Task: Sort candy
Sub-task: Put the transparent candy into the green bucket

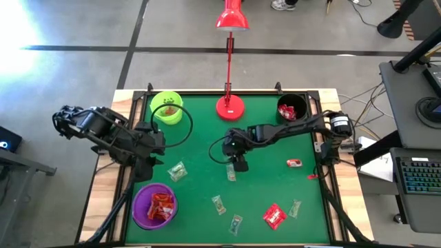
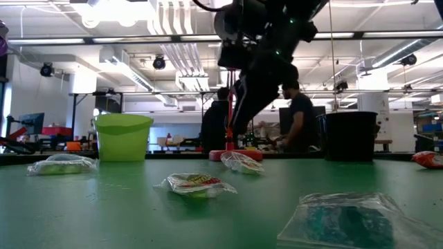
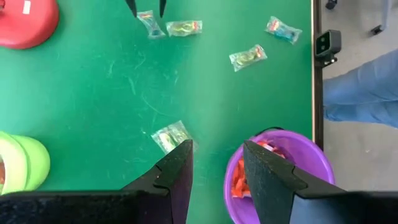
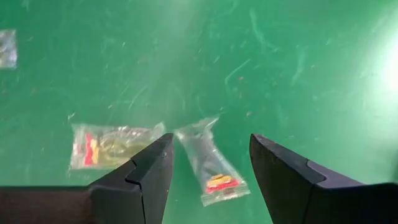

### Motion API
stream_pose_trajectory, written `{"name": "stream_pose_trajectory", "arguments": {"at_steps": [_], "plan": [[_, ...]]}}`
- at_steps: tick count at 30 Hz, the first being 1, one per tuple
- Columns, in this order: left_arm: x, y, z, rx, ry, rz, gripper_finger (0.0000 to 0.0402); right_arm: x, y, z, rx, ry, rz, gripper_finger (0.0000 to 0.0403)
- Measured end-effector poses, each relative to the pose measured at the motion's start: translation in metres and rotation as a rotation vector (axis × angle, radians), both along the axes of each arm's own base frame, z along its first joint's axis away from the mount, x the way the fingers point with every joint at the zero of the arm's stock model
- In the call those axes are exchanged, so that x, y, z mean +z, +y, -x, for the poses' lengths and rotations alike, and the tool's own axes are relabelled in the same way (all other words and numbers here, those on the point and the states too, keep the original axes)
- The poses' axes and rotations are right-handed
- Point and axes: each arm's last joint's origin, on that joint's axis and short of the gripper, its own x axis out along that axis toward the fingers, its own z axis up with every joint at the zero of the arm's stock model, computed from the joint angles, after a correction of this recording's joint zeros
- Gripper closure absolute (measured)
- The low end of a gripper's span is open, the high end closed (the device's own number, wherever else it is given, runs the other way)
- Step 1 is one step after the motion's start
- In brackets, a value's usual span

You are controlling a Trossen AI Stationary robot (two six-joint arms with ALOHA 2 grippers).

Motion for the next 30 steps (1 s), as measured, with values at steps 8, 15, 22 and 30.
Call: {"name": "stream_pose_trajectory", "arguments": {"at_steps": [8, 15, 22, 30], "plan": [[0.0, 0.001, -0.001, 0.016, -0.012, -0.028, 0.0278, -0.017, 0.0, 0.008, 0.051, 0.029, -0.062, 0.02], [0.0, 0.001, -0.001, 0.018, -0.019, -0.029, 0.0278, -0.02, -0.009, 0.007, 0.056, -0.02, -0.062, 0.02], [0.001, 0.0, -0.002, 0.024, -0.031, -0.021, 0.0278, -0.035, -0.016, 0.016, 0.026, -0.011, -0.069, 0.02], [0.001, 0.0, -0.003, 0.026, -0.037, -0.025, 0.0278, -0.049, -0.016, 0.023, -0.001, -0.013, -0.089, 0.02]]}}
